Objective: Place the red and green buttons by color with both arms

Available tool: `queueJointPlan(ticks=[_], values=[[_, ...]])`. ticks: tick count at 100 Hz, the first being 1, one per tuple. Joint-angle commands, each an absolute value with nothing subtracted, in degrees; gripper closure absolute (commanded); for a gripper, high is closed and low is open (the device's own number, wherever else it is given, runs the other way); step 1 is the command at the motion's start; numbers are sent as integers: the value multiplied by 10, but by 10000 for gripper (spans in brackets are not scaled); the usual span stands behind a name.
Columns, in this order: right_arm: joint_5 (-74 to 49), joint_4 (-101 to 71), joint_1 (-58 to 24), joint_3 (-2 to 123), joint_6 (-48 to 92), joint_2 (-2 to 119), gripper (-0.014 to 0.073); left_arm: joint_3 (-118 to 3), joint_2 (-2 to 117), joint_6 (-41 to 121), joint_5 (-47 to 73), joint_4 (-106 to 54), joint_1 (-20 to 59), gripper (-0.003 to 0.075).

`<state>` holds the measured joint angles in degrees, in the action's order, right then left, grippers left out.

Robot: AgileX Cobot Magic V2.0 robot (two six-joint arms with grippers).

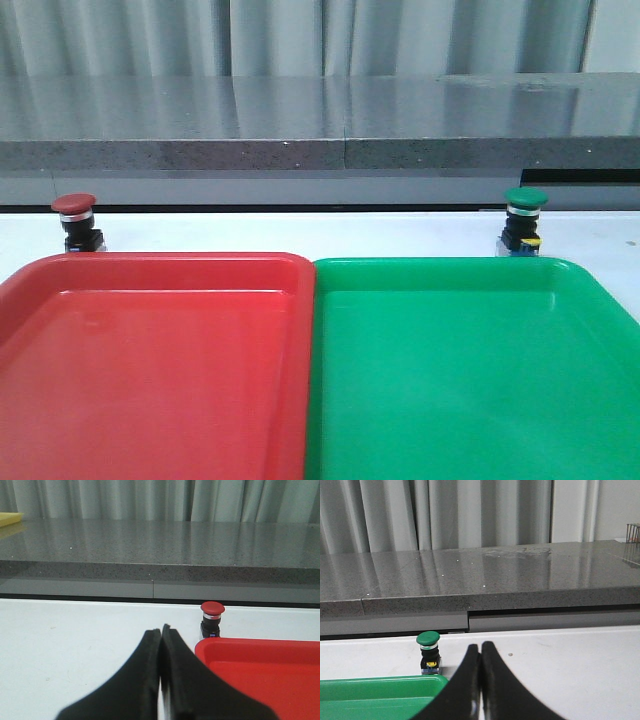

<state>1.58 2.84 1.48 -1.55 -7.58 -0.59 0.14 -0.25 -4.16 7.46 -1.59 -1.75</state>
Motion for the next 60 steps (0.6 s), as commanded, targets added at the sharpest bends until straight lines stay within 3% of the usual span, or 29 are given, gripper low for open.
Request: queueJointPlan(ticks=[1,60], values=[[57,34,19,-5,-73,-19,658,8,-21,-41,29,-15,-18,741],[57,34,19,-5,-73,-19,658,-11,-18,-41,-9,-12,-18,741]])
